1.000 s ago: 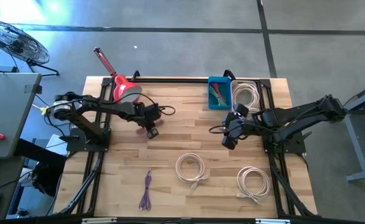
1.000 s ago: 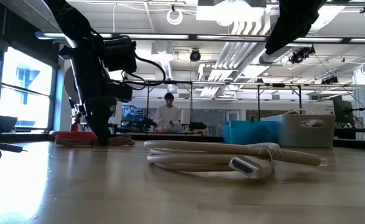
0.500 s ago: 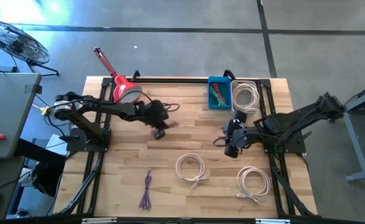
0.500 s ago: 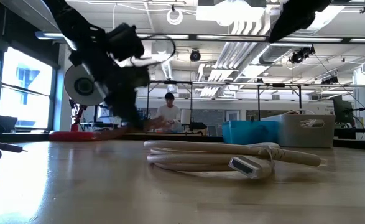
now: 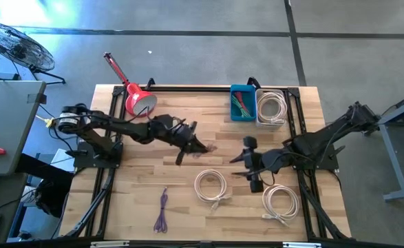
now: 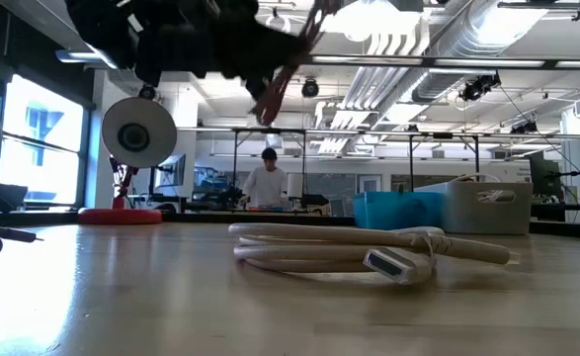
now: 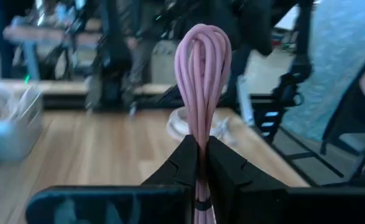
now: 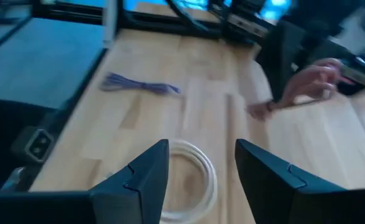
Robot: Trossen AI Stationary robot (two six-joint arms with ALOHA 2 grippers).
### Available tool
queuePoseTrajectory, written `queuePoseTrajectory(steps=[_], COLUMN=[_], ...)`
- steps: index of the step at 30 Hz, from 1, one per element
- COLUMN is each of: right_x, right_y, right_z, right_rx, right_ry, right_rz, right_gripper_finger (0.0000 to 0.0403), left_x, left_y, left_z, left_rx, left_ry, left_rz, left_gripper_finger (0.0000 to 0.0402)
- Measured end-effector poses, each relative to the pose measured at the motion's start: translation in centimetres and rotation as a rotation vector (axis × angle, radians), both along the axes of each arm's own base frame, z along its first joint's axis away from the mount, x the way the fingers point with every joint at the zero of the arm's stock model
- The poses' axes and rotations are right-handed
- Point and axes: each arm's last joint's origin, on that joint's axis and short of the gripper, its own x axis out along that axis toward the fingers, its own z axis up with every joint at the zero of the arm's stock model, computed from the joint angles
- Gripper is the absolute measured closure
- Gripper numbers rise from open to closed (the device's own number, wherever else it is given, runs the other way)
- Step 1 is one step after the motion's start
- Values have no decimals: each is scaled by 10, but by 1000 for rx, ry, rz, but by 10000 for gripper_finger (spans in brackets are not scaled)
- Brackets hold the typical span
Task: Pick & Place USB Port
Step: Put the pink charger cable into the blue bin
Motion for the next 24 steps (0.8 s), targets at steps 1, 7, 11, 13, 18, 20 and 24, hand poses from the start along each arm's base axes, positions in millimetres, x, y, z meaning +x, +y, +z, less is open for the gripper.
queuePoseTrajectory(steps=[1,7,11,13,18,20,24], right_x=[3,26,41,47,59,61,63], right_y=[3,12,17,19,24,25,24], right_z=[-2,-14,-23,-27,-29,-30,-29], right_rx=[-10,-130,-237,-277,-350,-366,-374], right_ry=[-9,-69,-106,-132,-209,-225,-244], right_rz=[22,30,28,36,44,36,28], right_gripper_finger=[226,226,226,226,226,226,226], left_x=[0,-1,-1,-1,-2,-2,-2], left_y=[-4,-26,-35,-37,-37,-37,-38], left_z=[2,11,11,11,10,10,10], left_rx=[12,34,47,49,63,63,63], left_ry=[-23,-131,-134,-133,-133,-133,-130], left_rz=[-14,-106,-136,-140,-159,-159,-162], left_gripper_finger=[384,386,386,387,387,387,387])
